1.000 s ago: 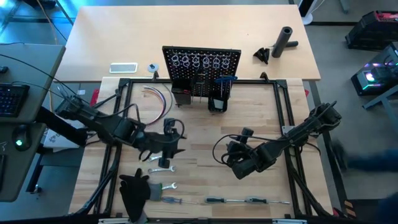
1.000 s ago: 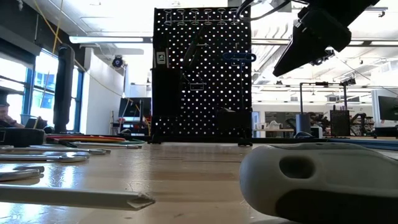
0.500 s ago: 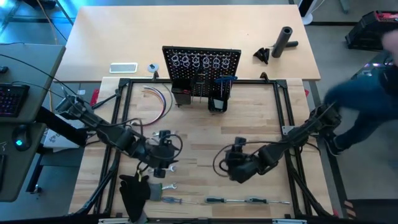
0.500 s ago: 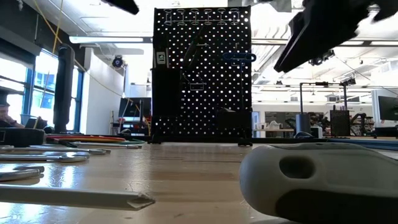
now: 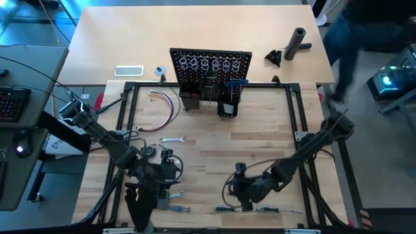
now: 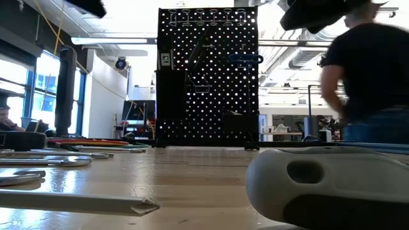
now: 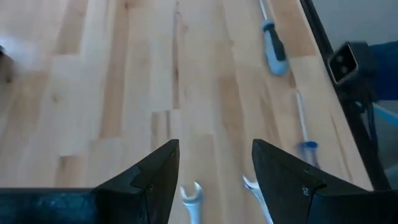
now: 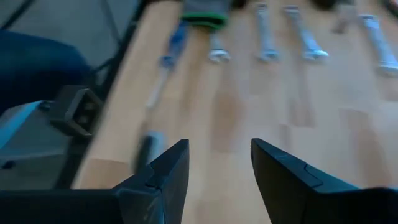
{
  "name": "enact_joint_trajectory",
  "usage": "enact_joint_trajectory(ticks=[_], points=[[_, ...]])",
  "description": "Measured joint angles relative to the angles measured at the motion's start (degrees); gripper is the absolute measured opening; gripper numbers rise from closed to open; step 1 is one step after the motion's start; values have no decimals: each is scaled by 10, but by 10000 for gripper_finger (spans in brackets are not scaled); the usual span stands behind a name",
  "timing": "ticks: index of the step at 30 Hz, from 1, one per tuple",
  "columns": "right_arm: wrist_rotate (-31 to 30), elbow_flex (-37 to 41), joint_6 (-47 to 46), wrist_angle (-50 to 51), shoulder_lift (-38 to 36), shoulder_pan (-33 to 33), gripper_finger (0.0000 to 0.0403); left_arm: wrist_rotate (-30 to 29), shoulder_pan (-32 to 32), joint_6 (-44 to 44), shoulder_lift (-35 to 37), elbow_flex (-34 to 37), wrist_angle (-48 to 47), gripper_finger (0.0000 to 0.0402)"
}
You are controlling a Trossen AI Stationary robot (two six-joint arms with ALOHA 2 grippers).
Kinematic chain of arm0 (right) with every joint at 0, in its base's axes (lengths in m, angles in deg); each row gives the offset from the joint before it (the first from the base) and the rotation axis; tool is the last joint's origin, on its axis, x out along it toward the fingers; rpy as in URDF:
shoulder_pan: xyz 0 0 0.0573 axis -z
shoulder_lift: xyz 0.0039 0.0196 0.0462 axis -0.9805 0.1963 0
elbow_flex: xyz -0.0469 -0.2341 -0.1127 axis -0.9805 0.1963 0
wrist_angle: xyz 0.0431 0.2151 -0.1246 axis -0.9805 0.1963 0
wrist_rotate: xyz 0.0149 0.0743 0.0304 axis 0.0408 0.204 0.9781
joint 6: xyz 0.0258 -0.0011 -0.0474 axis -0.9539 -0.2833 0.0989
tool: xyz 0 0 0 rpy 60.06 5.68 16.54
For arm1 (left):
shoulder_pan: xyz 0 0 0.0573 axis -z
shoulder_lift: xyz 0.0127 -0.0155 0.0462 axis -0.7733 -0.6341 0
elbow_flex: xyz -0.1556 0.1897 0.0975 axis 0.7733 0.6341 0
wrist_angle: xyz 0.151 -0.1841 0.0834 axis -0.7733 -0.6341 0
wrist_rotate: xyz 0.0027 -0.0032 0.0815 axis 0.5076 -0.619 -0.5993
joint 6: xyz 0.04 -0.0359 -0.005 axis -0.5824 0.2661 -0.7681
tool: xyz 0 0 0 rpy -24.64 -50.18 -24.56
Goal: Hang tools onto peg board
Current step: Hang the left gray screwdriver on the black pegboard
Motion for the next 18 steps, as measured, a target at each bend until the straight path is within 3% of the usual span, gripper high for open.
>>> enact_joint_trajectory(ticks=[7,14,18], points=[[37,-3,7,-146,98,-34,168,8,36,46,-24,13,5,197],[24,-64,59,-143,174,-64,168,8,61,88,-46,28,35,197],[-34,-109,78,-76,210,-74,168,8,73,94,-70,28,59,197]])
